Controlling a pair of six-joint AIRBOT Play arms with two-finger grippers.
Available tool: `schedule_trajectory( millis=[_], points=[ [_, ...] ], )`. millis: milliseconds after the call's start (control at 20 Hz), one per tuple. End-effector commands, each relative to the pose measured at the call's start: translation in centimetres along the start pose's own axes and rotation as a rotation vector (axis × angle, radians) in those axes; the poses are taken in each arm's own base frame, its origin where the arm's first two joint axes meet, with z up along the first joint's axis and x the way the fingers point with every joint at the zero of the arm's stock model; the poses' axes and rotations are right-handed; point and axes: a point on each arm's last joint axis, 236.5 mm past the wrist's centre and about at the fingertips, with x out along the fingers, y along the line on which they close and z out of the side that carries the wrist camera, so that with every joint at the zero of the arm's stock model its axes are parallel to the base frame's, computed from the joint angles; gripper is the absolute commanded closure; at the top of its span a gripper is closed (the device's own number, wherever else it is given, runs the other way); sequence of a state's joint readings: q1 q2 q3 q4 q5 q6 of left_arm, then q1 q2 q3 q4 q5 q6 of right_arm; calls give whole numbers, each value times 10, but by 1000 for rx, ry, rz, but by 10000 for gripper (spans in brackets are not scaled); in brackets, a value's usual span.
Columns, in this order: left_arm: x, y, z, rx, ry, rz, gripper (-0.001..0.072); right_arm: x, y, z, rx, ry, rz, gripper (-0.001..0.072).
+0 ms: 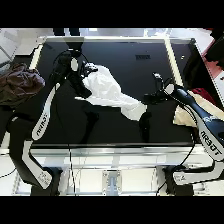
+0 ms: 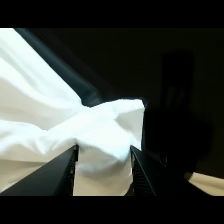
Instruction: Fold the shirts.
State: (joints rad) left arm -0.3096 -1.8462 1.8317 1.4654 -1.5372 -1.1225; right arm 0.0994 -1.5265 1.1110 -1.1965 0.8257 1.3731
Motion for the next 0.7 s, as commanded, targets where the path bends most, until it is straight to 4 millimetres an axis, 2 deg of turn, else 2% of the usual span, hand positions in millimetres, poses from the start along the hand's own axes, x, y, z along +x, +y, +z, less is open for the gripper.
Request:
schedule_trajectory(
  millis=[0,50,100,150,250,350,450,550,650],
  points=[
    [0,0,0,0,0,0,696,18,-5,-13,19,53,0,336],
    [0,0,0,0,0,0,696,23,0,-18,40,74,22,338],
    [0,0,0,0,0,0,696,24,2,-21,45,88,33,427],
    [0,0,0,0,0,1,697,22,5,-23,35,105,41,678],
    [-8,1,3,2,-25,13,698,6,14,-22,-47,149,71,692],
    [-41,12,19,-39,-146,98,698,-30,27,-2,-146,137,84,693],
    [-100,22,22,-49,-270,213,698,-93,38,20,-256,85,51,693],
    [-173,22,4,-72,-382,328,698,-175,48,36,-344,-24,-17,693],
    [-257,8,-20,-97,-556,418,698,-271,66,40,-412,-193,-75,693]
  ],
)
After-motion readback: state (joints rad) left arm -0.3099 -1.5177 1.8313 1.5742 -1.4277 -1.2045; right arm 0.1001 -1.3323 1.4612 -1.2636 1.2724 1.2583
